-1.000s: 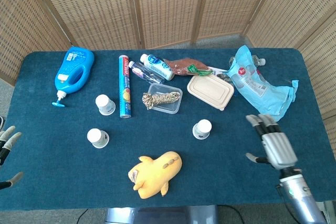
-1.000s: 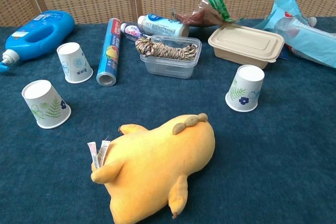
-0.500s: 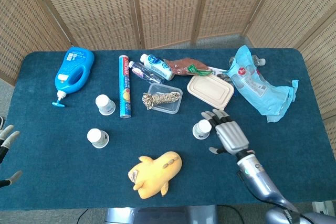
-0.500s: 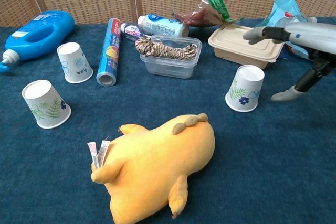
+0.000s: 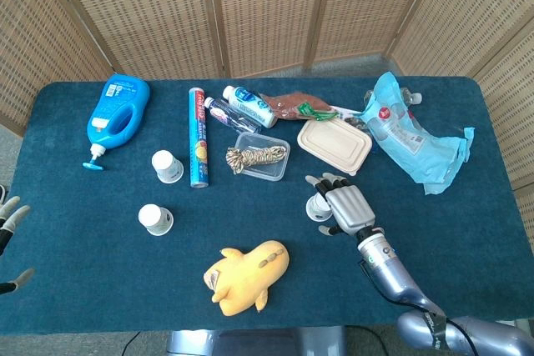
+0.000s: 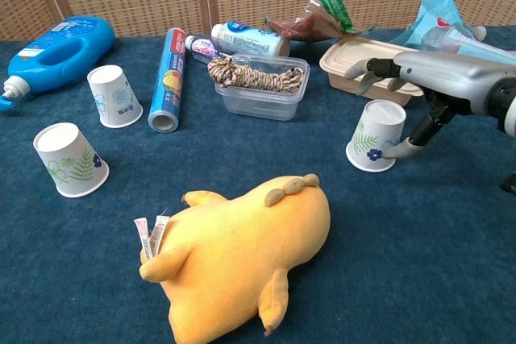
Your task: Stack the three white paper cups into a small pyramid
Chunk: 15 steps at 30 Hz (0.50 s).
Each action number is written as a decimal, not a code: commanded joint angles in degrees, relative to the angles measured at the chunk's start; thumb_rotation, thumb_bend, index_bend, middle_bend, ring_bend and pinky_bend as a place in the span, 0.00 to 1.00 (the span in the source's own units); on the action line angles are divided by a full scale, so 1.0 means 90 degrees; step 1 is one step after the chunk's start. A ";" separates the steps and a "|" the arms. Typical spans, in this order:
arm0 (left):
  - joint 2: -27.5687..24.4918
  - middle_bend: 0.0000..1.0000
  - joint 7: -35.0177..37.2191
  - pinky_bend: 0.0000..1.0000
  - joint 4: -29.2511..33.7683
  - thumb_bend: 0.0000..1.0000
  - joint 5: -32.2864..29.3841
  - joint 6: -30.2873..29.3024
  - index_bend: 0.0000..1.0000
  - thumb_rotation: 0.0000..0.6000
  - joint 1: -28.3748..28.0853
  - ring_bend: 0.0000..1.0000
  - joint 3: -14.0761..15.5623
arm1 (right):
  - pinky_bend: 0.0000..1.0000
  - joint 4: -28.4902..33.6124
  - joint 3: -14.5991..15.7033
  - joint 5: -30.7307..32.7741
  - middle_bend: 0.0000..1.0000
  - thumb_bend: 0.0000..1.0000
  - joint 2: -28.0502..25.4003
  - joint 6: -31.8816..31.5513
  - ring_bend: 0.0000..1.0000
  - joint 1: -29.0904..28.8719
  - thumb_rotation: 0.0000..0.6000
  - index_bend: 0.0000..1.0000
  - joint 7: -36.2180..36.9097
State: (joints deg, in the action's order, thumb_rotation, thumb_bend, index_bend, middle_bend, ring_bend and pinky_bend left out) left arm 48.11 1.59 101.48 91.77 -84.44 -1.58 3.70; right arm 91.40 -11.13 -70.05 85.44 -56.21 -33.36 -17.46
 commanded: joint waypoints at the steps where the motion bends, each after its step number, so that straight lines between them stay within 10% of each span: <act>1: 0.0025 0.00 -0.0061 0.00 0.0010 0.25 -0.0068 0.0081 0.00 1.00 -0.0039 0.00 -0.0021 | 0.24 -0.0328 0.0065 -0.0107 0.27 0.10 0.0149 -0.0028 0.17 -0.0029 1.00 0.16 0.0264; 15: 0.0200 0.00 -0.0491 0.00 0.0056 0.25 -0.0359 0.0446 0.00 1.00 -0.0182 0.00 -0.0066 | 0.32 -0.1106 0.0159 -0.0402 0.37 0.41 0.0400 -0.0153 0.26 -0.0071 1.00 0.28 0.0987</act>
State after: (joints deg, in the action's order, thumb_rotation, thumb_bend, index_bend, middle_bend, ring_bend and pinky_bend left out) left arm 49.88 -2.81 101.96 88.57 -80.45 -3.19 3.10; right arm 81.54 -9.79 -73.53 88.99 -57.47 -34.02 -8.81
